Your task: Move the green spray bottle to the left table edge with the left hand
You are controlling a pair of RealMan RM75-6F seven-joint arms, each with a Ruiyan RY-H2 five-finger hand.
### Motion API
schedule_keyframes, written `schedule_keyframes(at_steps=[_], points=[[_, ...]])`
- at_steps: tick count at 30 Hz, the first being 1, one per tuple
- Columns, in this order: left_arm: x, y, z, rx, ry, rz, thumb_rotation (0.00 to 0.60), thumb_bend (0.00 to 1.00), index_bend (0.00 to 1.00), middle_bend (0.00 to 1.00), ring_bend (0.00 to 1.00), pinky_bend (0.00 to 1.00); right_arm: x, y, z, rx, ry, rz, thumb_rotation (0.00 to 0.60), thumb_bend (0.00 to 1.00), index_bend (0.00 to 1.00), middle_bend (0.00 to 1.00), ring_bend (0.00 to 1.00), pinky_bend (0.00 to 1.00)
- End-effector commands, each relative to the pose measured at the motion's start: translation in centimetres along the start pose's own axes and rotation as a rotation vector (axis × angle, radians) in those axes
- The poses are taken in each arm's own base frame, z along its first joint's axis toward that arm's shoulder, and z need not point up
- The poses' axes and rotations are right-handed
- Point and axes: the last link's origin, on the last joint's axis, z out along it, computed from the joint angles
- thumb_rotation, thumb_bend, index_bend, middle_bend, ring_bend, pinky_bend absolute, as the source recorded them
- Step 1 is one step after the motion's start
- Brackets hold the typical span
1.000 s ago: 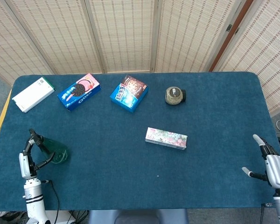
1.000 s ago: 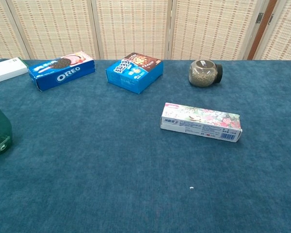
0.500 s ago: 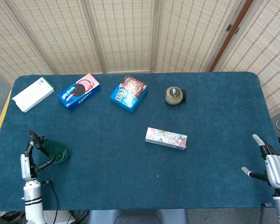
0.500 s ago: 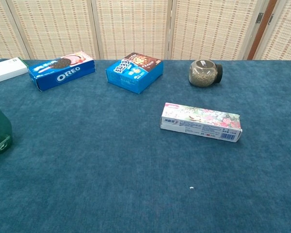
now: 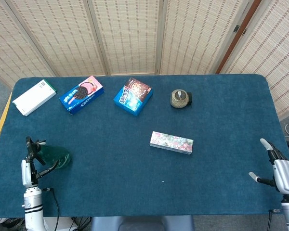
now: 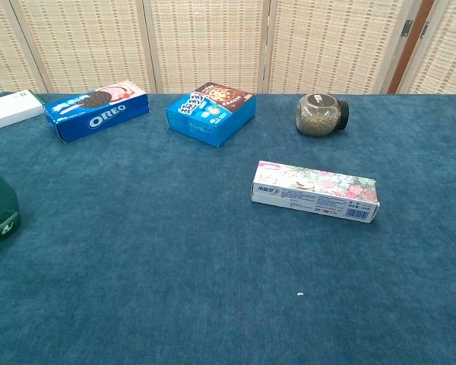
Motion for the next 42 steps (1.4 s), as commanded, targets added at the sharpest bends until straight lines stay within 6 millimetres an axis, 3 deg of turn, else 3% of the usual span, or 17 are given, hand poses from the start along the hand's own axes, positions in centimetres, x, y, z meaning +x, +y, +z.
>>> schedule_keyframes(at_steps=[1, 42], points=[[0.0, 0.0, 0.0, 0.004, 0.000, 0.001, 0.600, 0.00, 0.30, 0.26, 0.12, 0.07, 0.0, 0.0, 0.0, 0.000, 0.000, 0.000, 0.600, 0.00, 0.12, 0.16, 0.21, 0.41], [3.0, 1.2, -0.6, -0.015, 0.052, 0.032, 0.600, 0.00, 0.29, 0.26, 0.12, 0.07, 0.0, -0.6, 0.4, 0.020, 0.002, 0.000, 0.600, 0.00, 0.12, 0.16, 0.21, 0.41]])
